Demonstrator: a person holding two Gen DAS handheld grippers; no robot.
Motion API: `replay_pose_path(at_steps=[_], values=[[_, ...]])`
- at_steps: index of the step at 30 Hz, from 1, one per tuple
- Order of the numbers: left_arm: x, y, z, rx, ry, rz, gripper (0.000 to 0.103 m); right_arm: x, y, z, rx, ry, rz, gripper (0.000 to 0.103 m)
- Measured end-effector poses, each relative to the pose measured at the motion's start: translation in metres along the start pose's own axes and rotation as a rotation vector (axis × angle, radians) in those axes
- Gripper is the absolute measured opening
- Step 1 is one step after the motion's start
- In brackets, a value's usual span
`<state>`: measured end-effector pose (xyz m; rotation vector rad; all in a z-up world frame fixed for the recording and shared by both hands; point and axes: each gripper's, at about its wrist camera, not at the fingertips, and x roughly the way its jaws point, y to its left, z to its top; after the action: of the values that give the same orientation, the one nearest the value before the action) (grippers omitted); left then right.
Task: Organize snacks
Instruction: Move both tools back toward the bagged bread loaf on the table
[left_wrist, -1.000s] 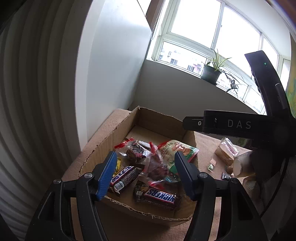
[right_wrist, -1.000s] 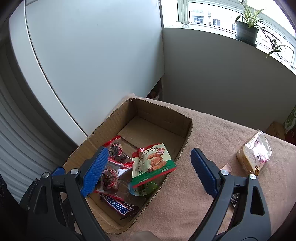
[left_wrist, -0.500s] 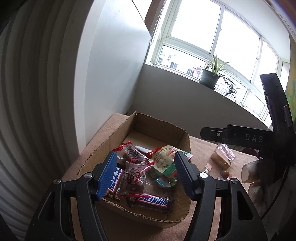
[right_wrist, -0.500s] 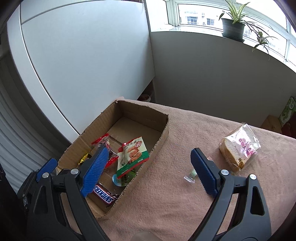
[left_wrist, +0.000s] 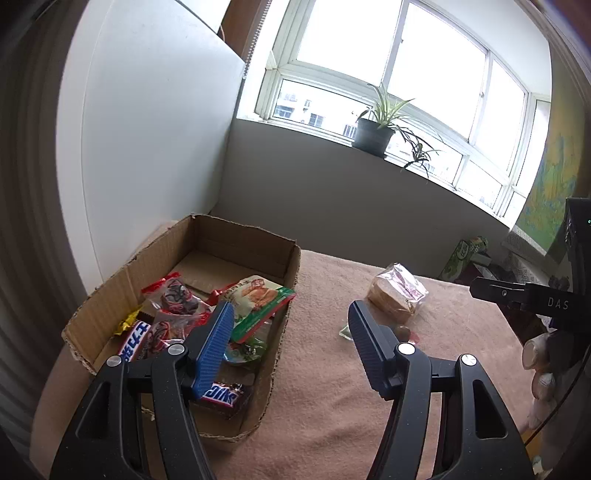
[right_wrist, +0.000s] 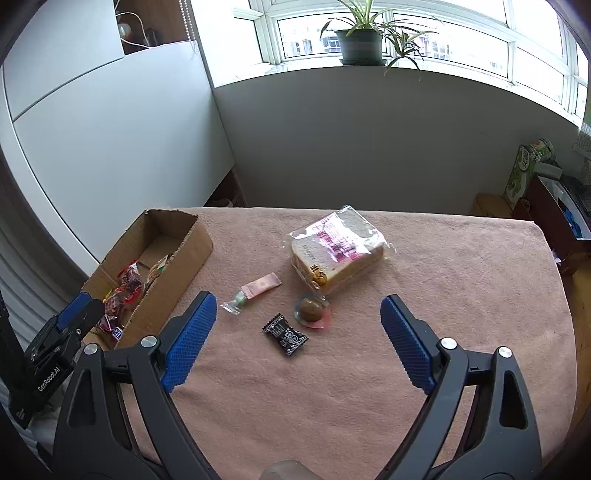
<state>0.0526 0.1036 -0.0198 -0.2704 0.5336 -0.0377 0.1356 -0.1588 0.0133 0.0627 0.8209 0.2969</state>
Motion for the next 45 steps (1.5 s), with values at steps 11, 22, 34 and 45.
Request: replay_pose_path(at_steps=[11, 22, 34, 45], values=[[0.045, -0.062, -0.016, 0.079, 0.12, -0.077, 0.064, 0.033, -0.052, -0.013, 0.053, 0.061, 0.044, 0.093], [0.078, -0.092, -0.019, 0.121, 0.161, -0.047, 0.064, 0.077, -0.062, 0.064, -0.012, 0.069, 0.093, 0.088], [0.086, -0.069, -0.02, 0.093, 0.183, -0.005, 0.064, 0.206, 0.003, 0.113, -0.224, 0.223, 0.033, 0.071], [0.079, -0.061, -0.019, 0.092, 0.171, 0.003, 0.064, 0.215, -0.015, 0.11, -0.269, 0.372, -0.072, 0.065]])
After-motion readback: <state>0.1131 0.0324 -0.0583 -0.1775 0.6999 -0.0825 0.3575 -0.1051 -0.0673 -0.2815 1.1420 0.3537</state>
